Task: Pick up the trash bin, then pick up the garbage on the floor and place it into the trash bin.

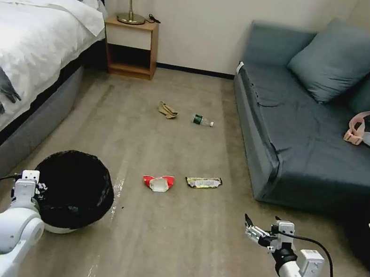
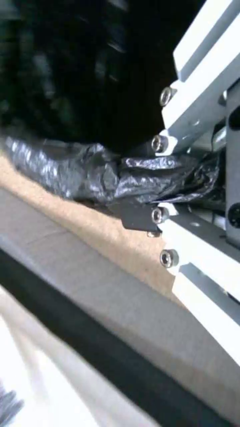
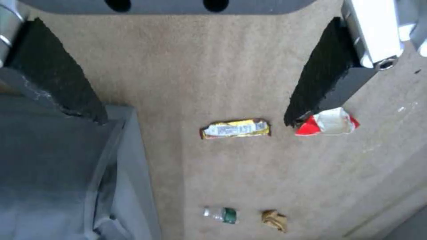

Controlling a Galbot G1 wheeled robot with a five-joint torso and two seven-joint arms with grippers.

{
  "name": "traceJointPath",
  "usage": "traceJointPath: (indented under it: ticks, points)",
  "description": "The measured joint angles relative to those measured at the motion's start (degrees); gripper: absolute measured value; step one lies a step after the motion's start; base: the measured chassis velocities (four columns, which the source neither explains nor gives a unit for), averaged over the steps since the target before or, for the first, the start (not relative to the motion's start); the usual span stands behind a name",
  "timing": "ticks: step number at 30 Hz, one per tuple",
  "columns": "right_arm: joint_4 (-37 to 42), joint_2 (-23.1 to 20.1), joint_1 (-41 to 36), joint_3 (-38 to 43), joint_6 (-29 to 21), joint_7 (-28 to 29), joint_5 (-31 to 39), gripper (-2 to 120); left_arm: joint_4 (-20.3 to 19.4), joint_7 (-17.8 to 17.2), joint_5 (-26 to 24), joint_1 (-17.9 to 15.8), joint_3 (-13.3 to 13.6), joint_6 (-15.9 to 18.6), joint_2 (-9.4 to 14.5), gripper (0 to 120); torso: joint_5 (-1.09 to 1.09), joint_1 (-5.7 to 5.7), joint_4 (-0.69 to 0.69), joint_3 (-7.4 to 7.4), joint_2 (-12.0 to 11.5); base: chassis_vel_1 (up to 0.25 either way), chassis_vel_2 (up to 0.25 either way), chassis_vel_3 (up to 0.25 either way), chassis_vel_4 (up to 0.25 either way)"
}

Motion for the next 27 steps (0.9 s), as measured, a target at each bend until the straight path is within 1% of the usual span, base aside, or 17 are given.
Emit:
traceJointPath:
  ticks: [1, 2, 3, 5, 6, 8, 9, 11, 20, 27]
  points:
    - [0.14, -0.01, -0.12, 0.17, 0.07, -0.01, 0.10, 100, -1.11, -0.11, 0.72, 0.51, -0.09, -0.03, -0.10, 4, 0.01, 0.00, 0.00, 0.00, 0.00, 0.000, 0.000, 0.000, 0.000]
    - [0.14, -0.01, -0.12, 0.17, 0.07, -0.01, 0.10, 100, -1.11, -0.11, 0.72, 0.51, -0.09, -0.03, -0.10, 4, 0.01, 0.00, 0.00, 0.00, 0.00, 0.000, 0.000, 0.000, 0.000]
    - [0.20, -0.01, -0.24, 0.35, 0.19, -0.06, 0.20, 100, -2.13, -0.26, 1.43, 0.94, -0.20, -0.18, -0.18, 4, 0.01, 0.00, 0.01, 0.00, 0.00, 0.000, 0.000, 0.000, 0.000]
    - [0.29, 0.10, -0.49, 0.66, 0.60, -0.28, 0.69, 100, -4.63, -0.42, 2.61, 2.01, -0.60, -0.42, -0.40, 4, 0.02, 0.00, -0.01, 0.00, 0.00, 0.000, 0.000, 0.000, 0.000]
    - [0.29, 0.10, -0.49, 0.66, 0.60, -0.28, 0.69, 100, -4.63, -0.42, 2.61, 2.01, -0.60, -0.42, -0.40, 4, 0.02, 0.00, -0.01, 0.00, 0.00, 0.000, 0.000, 0.000, 0.000]
    - [0.33, 0.27, -0.60, 0.73, 1.12, -0.78, 1.40, 100, -6.82, -0.50, 3.78, 3.39, -1.22, -0.77, -0.81, 4, 0.02, 0.00, -0.02, 0.00, 0.00, 0.000, 0.000, 0.000, 0.000]
    - [0.33, 0.27, -0.60, 0.73, 1.12, -0.78, 1.40, 100, -6.82, -0.50, 3.78, 3.39, -1.22, -0.77, -0.81, 4, 0.02, 0.00, -0.02, 0.00, 0.00, 0.000, 0.000, 0.000, 0.000]
    - [0.33, 0.44, -0.62, 0.73, 1.69, -1.42, 1.92, 100, -8.34, -0.70, 4.64, 4.40, -1.64, -1.10, -1.16, 4, 0.03, 0.00, 0.01, 0.00, 0.00, 0.000, 0.000, 0.000, 0.000]
    - [0.04, 1.30, -0.68, 1.07, 3.41, -2.53, 2.50, 100, -9.36, -0.92, 5.48, 4.32, -1.74, -1.81, -0.85, 4, 0.02, 0.00, -0.01, 0.00, 0.00, 0.000, 0.000, 0.000, 0.000]
    - [-1.28, 1.42, -0.02, 0.74, 4.01, -2.71, 2.61, 100, -9.78, -0.90, 5.45, 4.73, -2.75, -2.89, -0.75, 4, 0.02, 0.00, 0.00, 0.00, 0.00, 0.000, 0.000, 0.000, 0.000]
